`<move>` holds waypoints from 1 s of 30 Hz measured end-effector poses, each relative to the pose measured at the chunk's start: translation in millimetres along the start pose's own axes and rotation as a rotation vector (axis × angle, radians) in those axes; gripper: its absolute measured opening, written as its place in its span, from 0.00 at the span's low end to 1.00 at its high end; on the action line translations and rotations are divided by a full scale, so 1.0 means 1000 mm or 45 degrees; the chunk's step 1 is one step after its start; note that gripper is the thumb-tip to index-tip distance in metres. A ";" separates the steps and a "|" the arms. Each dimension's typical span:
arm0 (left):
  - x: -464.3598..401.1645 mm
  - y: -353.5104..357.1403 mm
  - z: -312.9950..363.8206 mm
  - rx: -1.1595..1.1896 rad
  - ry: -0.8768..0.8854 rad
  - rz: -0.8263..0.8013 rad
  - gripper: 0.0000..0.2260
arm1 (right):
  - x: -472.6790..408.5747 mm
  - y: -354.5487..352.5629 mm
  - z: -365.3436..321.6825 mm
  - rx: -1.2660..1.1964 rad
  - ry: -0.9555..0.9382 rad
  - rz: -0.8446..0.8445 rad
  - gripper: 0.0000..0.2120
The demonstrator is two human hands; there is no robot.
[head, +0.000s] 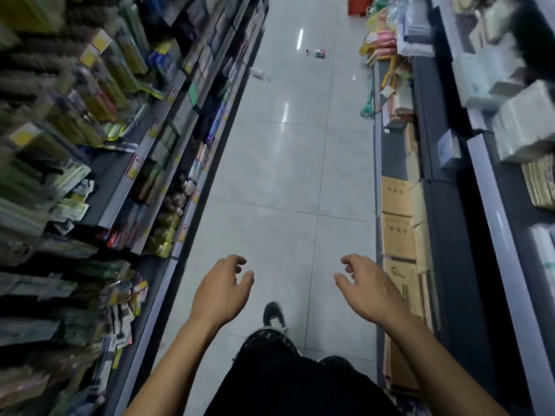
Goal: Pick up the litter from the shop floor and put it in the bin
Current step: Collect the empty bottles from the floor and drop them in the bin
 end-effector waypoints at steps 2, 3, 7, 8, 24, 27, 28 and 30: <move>-0.040 0.000 0.014 -0.004 0.040 -0.040 0.18 | -0.029 -0.006 -0.005 -0.009 0.060 0.014 0.22; -0.054 -0.001 0.020 -0.008 0.065 -0.047 0.18 | -0.038 -0.009 -0.007 -0.008 0.076 0.021 0.22; -0.124 -0.001 0.054 -0.055 0.171 -0.084 0.18 | -0.085 -0.022 -0.007 -0.027 0.150 0.072 0.21; -0.140 -0.001 0.064 -0.069 0.195 -0.094 0.18 | -0.095 -0.025 -0.005 -0.039 0.178 0.082 0.21; -0.372 0.062 0.257 -0.132 0.372 -0.136 0.17 | -0.339 -0.094 0.053 -0.174 0.330 0.131 0.22; -0.405 0.068 0.283 -0.116 0.322 -0.105 0.17 | -0.395 -0.115 0.055 -0.174 0.275 0.105 0.22; -0.415 0.070 0.290 -0.105 0.301 -0.092 0.17 | -0.414 -0.121 0.054 -0.170 0.249 0.099 0.23; -0.436 0.072 0.299 -0.091 0.256 -0.067 0.17 | -0.453 -0.133 0.051 -0.147 0.186 0.094 0.23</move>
Point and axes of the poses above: each hand's wrist, its own x-axis away from the middle knuckle, its own y-axis out of the palm, z = x × y, the point moved 2 cm from there along -x, towards the middle knuckle, and after that the axes turned 13 degrees about z, right-handed, at the moved point
